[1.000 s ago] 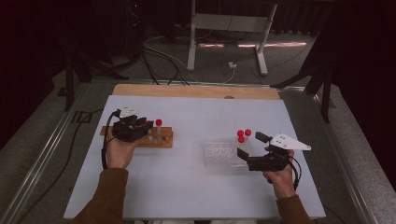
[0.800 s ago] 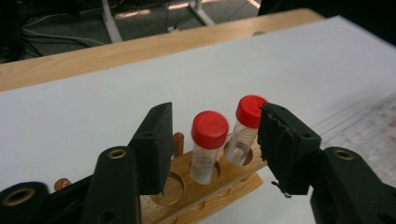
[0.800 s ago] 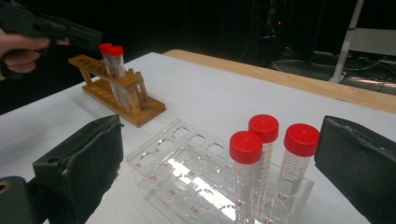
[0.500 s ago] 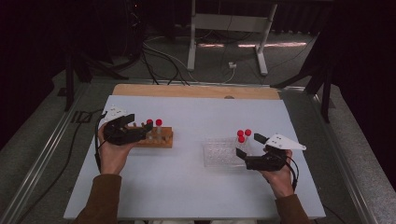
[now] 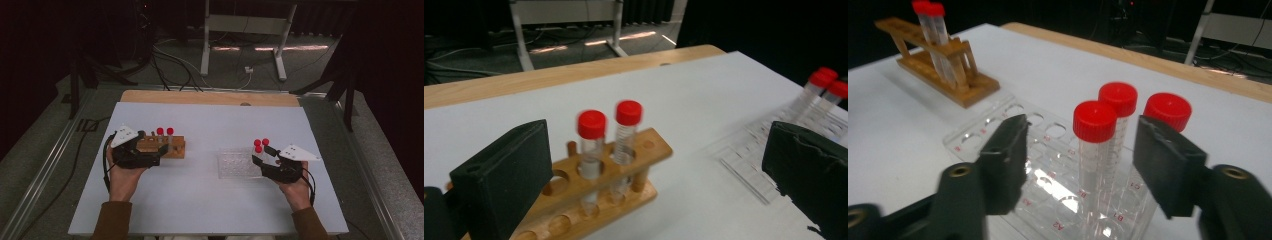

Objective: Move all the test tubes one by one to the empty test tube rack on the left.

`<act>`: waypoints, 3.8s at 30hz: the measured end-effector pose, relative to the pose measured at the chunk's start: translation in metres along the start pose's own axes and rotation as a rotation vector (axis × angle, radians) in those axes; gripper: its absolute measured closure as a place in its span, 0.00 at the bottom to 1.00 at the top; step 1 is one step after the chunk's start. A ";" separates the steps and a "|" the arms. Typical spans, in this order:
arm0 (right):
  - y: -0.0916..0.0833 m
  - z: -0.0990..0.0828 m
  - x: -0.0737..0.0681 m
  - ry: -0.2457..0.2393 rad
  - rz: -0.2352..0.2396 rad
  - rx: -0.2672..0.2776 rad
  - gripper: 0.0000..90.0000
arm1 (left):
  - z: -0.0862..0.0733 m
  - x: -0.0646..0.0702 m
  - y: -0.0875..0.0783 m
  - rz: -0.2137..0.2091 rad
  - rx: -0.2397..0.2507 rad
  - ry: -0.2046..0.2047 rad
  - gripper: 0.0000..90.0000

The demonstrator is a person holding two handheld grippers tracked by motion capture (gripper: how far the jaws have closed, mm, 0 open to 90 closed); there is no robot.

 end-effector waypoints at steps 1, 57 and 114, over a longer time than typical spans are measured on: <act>0.001 -0.001 0.000 -0.007 -0.008 -0.005 0.47 | -0.001 0.002 0.000 -0.004 -0.001 0.006 0.01; -0.011 0.022 -0.010 -0.002 -0.074 0.111 0.82 | -0.005 0.022 -0.005 -0.068 0.016 0.010 0.01; 0.015 0.013 -0.085 -0.109 0.256 -0.086 0.82 | 0.061 0.143 0.069 -0.463 -0.074 0.262 0.73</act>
Point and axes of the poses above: each handheld gripper's, and its own axes: y roughly forward along the jaws, z roughly out of its top, x roughly to its right, the point moved 2 cm from there along y, roughly forward along the jaws, and after that the axes turned 11 degrees about y, right-handed, at the moved point
